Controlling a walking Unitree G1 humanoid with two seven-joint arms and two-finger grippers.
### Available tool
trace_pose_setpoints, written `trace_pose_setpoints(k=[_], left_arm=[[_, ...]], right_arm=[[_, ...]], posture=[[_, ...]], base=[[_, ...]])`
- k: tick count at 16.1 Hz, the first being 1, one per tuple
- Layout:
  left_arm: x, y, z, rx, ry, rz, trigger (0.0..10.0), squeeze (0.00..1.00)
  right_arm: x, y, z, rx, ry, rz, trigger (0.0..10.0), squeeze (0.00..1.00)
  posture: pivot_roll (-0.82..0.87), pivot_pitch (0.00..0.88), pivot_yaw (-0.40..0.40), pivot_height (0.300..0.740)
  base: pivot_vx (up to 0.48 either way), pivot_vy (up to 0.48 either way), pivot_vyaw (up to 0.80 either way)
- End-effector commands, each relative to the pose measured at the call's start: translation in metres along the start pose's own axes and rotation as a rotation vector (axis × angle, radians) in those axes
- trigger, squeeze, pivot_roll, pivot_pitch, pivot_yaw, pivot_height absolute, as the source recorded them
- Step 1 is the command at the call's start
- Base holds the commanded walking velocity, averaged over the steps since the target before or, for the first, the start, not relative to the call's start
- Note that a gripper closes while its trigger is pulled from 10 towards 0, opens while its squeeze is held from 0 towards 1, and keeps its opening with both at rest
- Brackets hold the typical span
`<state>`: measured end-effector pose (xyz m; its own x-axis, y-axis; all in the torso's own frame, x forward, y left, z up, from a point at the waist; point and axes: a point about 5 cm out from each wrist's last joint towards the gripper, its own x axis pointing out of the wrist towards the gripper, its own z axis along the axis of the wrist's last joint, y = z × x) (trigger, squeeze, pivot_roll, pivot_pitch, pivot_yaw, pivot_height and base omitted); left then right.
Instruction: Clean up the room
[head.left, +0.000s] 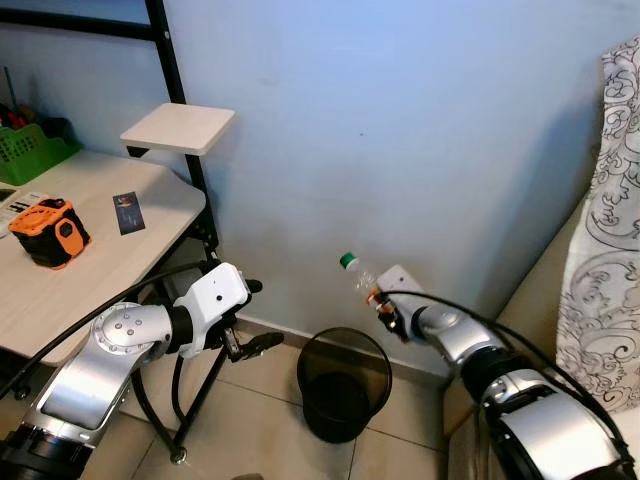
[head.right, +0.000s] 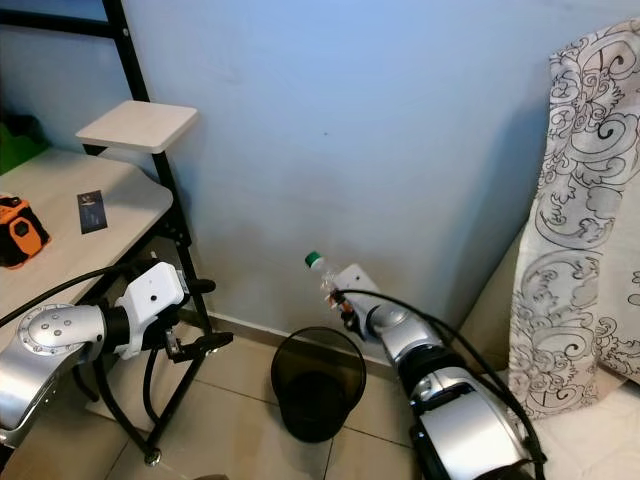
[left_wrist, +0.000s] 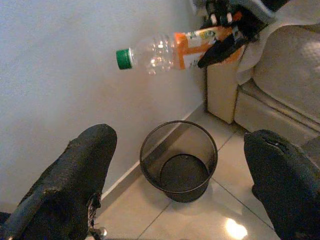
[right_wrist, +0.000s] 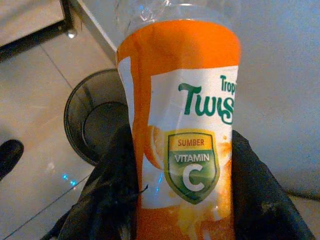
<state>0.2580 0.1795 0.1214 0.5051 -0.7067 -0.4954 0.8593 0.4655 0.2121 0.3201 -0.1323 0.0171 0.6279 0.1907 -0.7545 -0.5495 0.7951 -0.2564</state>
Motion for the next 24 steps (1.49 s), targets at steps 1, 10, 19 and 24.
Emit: trace_pose_setpoints(k=[1,10,19,24], left_arm=[[-0.001,0.002,0.003,0.008,-0.008,-0.008,10.0,0.00],[-0.001,0.001,0.004,-0.001,-0.012,-0.027,10.0,0.00],[0.001,0.002,0.005,-0.001,-0.014,-0.033,10.0,0.00],[0.004,0.006,0.004,-0.148,-0.117,0.267,10.0,0.00]], right_arm=[[-0.001,-0.005,0.008,-0.033,-0.011,-0.029,10.0,0.14],[0.005,0.017,0.012,0.018,-0.052,0.038,10.0,1.00],[0.005,0.019,0.007,0.061,-0.062,0.053,10.0,1.00],[-0.025,-0.012,0.010,0.252,-0.355,0.043,10.0,1.00]], posture=[[0.09,0.000,-0.030,0.740],[0.09,0.000,-0.029,0.740],[0.09,0.000,-0.017,0.740],[0.04,0.000,0.004,0.740]], base=[[0.000,0.000,0.00],[0.000,0.000,0.00],[0.000,0.000,0.00],[0.000,0.000,0.00]])
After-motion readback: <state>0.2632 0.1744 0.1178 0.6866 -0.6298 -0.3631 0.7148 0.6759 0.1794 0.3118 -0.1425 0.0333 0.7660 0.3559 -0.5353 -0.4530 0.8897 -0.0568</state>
